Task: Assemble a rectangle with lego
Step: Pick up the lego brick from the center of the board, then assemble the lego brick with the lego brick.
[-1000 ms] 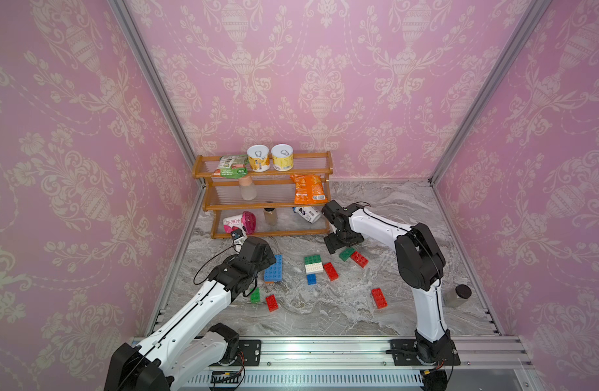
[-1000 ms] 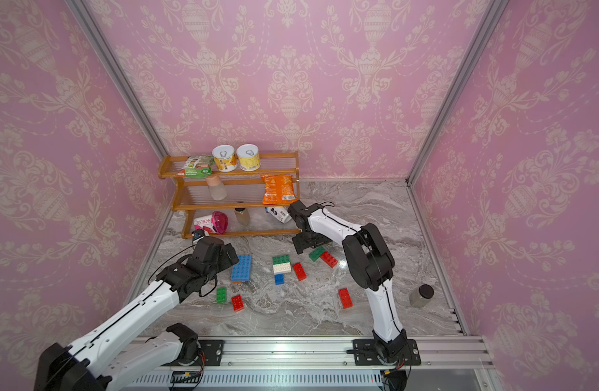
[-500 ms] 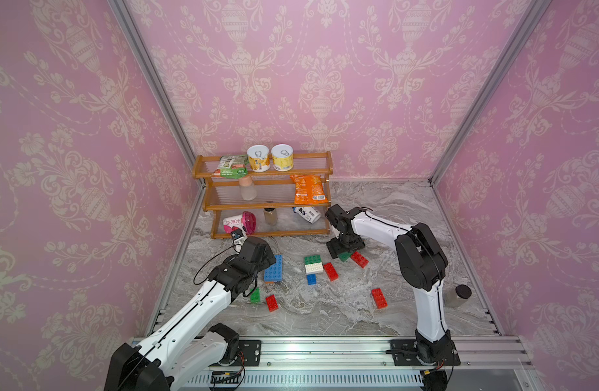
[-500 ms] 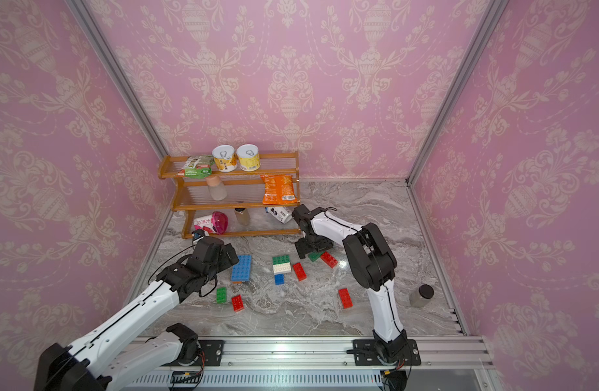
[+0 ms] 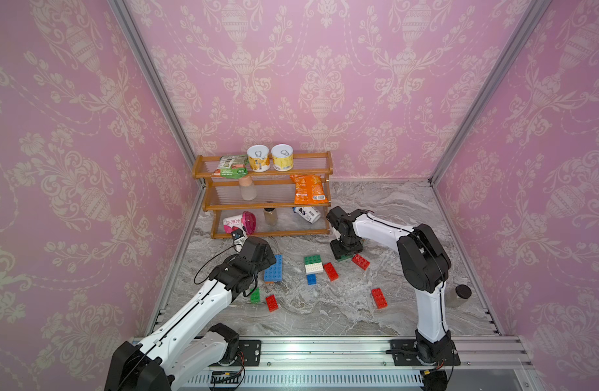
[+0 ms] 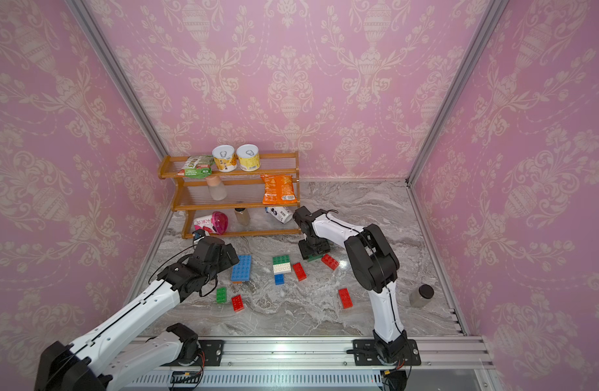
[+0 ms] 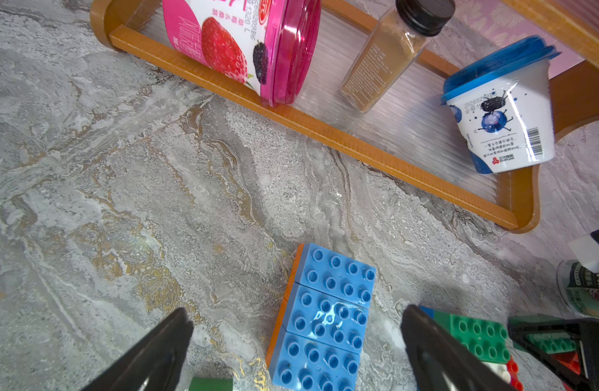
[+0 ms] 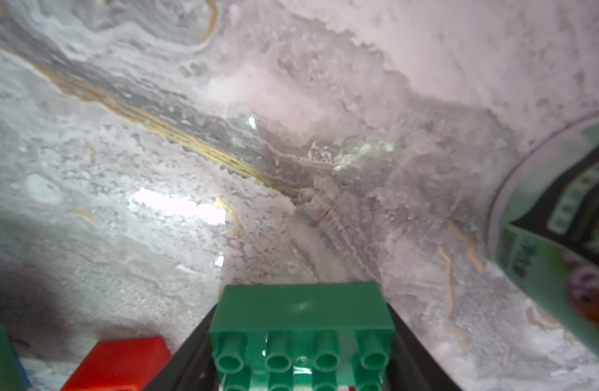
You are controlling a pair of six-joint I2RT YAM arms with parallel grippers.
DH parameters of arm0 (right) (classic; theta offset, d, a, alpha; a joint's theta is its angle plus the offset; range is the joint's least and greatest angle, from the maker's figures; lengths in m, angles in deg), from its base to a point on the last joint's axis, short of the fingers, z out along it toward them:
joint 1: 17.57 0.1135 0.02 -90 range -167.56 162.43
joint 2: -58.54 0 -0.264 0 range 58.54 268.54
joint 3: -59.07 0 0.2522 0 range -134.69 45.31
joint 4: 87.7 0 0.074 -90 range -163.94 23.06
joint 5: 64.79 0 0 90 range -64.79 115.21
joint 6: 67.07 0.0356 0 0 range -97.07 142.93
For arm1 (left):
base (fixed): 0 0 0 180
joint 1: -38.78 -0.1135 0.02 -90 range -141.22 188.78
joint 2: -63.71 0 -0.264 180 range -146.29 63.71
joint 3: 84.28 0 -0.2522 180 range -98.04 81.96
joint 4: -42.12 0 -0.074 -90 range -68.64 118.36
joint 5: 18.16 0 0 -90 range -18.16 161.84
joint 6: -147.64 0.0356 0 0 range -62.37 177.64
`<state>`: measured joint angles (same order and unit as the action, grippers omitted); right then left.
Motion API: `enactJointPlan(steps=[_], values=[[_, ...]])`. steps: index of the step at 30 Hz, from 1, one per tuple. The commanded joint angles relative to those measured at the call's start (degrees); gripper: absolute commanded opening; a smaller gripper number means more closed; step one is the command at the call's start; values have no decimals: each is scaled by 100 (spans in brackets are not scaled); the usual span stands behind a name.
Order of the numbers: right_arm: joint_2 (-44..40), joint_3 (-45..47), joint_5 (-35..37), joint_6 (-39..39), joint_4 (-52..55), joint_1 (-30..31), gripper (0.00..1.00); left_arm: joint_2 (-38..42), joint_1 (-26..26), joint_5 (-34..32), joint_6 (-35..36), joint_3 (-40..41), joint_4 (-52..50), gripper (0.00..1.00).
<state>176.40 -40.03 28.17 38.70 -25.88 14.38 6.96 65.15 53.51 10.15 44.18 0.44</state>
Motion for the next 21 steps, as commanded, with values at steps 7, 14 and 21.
enactJointPlan(steps=[7, 14, 21], values=[[-921, 191, 442, 868, 357, 51, 40, -25, -47, -58, -24, -169, -112, 99], [-1911, 472, 809, 2181, 638, 662, 39, 28, -52, -101, -15, -153, -106, 99], [-2240, 840, 1030, 3556, 352, 1913, 39, 164, -46, -197, -25, -82, -118, 99]])
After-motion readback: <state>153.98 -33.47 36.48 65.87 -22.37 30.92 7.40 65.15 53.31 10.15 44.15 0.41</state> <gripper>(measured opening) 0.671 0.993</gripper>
